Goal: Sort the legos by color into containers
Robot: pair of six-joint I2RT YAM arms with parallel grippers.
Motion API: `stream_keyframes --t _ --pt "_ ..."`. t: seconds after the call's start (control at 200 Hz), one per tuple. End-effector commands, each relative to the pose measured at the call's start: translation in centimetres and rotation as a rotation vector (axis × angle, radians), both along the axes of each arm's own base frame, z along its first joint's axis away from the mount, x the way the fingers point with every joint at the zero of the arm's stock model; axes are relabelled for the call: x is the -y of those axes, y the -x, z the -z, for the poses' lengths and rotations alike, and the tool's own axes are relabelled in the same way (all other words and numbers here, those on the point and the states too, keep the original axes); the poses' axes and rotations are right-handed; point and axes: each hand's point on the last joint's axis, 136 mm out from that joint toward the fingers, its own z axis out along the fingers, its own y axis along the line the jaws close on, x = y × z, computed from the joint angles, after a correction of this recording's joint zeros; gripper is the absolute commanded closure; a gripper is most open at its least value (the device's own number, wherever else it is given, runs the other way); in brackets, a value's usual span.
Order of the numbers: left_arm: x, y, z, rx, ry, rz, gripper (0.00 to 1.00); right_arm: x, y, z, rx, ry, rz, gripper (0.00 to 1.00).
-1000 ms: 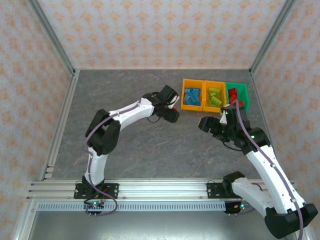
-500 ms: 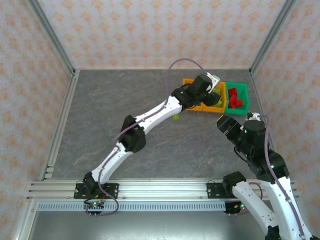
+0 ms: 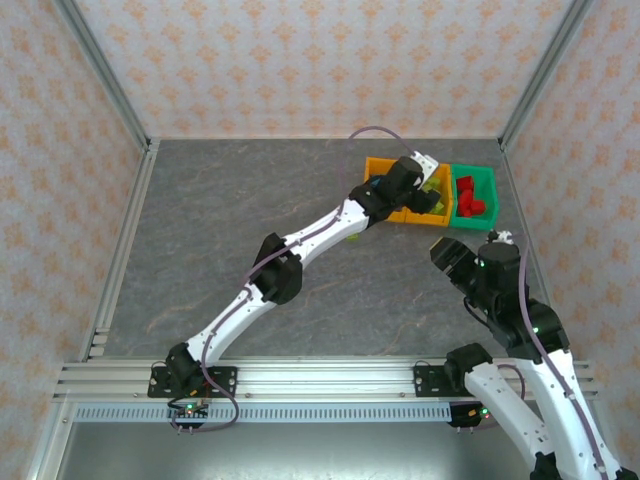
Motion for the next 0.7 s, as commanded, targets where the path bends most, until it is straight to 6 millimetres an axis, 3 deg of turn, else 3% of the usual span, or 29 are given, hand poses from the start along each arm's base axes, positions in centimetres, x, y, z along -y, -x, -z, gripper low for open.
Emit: stream_keyframes --t 0.0,0.135,0.165,0.245,0.255,0.265,0.295,0.39,0.546,0.696 --pt "-1.2 1.8 -9.3 0.04 0.099 -0.014 0.16 0.0 -0.5 0.4 -0.004 0.012 0.004 0.26" --pt "-4.0 4.9 -11.6 0.011 0.14 -0.01 0.18 -0.1 -0.7 0.7 -0.023 0.044 -0.016 0.25" --pt "-5.0 5.9 -13.2 0.036 0.179 -0.011 0.18 -0.4 -0.8 0.8 -0.028 0.053 -0.035 0.25" --pt "-8.5 8.9 -14.8 0.072 0.232 -0.024 0.18 -1.9 -1.4 1.2 -0.047 0.066 -0.13 0.26" --pt "-8.8 9.1 -14.0 0.061 0.22 -0.027 0.18 -2.1 -1.4 1.3 -0.05 0.066 -0.145 0.26" --pt "-9.5 9.8 -15.4 0.076 0.237 -0.027 0.18 -2.3 -1.5 1.4 -0.056 0.067 -0.157 0.26" --pt "-11.0 11.0 -15.7 0.077 0.234 -0.038 0.18 -2.9 -1.8 1.7 -0.075 0.07 -0.19 0.26" --pt "-15.6 15.1 -16.0 0.071 0.211 -0.058 0.18 -4.3 -3.4 3.3 -0.135 0.117 -0.277 0.27" --pt "-22.8 21.1 -14.6 0.05 0.074 -0.087 0.18 -7.3 -7.4 6.1 -0.208 0.254 -0.392 0.28" --pt "-28.2 25.9 -13.4 0.004 -0.102 -0.057 0.16 -11.0 -11.9 9.4 -0.254 0.366 -0.475 0.28"
